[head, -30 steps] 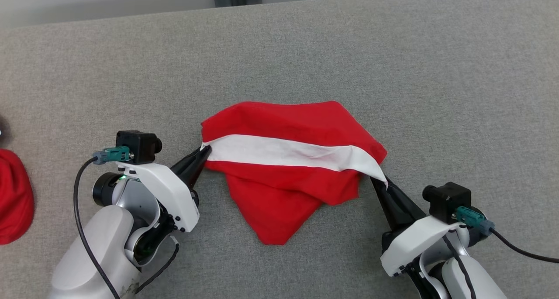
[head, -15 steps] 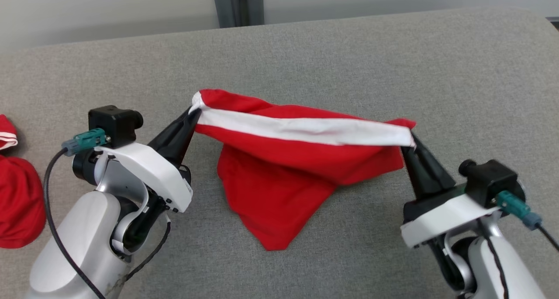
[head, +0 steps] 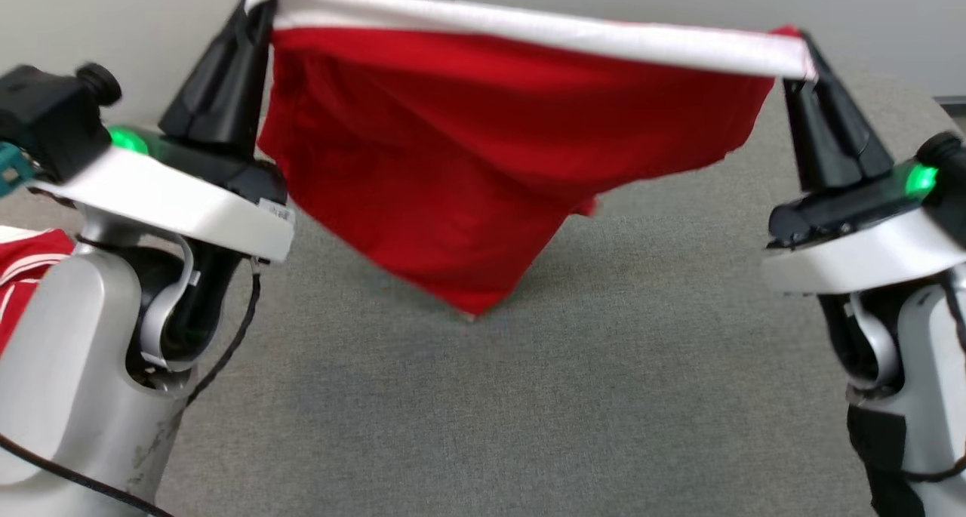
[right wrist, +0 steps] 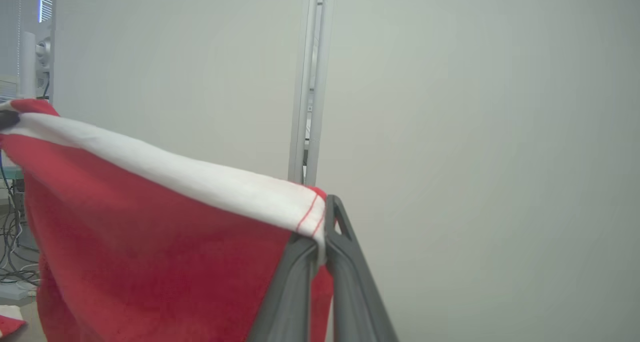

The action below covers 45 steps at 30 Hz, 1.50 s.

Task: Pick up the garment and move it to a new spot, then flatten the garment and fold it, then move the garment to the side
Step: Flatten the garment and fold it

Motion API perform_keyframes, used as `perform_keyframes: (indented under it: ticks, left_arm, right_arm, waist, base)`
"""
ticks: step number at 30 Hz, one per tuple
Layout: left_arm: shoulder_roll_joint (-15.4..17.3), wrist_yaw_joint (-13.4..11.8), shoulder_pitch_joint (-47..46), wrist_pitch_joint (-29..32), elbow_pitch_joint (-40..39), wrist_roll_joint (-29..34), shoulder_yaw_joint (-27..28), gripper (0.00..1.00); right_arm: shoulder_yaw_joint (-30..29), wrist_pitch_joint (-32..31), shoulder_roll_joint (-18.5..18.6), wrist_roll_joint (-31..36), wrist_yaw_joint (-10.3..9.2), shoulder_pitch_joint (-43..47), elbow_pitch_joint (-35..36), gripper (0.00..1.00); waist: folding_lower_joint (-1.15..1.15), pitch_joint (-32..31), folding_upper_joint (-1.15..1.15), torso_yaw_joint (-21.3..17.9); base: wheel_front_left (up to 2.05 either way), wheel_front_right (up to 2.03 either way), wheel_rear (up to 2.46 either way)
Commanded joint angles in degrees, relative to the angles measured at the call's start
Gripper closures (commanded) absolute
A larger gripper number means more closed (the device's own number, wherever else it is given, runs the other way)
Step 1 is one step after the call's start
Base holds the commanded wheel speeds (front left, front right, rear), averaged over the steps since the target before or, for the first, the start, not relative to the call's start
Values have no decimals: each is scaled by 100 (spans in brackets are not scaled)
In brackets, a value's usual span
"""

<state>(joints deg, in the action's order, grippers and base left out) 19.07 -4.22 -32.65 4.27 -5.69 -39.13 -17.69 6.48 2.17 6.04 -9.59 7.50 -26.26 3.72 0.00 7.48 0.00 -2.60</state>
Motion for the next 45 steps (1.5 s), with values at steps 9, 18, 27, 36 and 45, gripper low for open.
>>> perform_keyframes:
  ticks: [9,18,27,36,45]
  left_arm:
    - [135,-263,-452,92,-689,351,20,100]
    - [91,-367,-371,265,-698,275,-44,100]
    - [-126,37,-1487,235,837,101,-111,100]
    - [-513,479,-3504,-4,3406,243,-237,100]
    - [-911,1055,-4956,-1402,5617,492,-477,100]
  right_arm:
    - [-112,-172,111,50,-2,-637,417,100]
    - [-78,-429,64,-300,-2,-760,273,100]
    - [111,-338,268,-940,-2,-2071,-1357,100]
    - [430,190,359,-1047,-4,-4379,-3728,100]
    - [685,1133,100,-1000,-8,-6159,-5794,100]
  waist:
    - [0,-413,0,56]
    - [0,-408,0,52]
    - [0,53,0,61]
    - [0,807,0,91]
    - [0,1735,0,78]
  base:
    - [0,0,0]
    - [0,0,0]
    - [0,0,0]
    - [0,0,0]
    - [0,0,0]
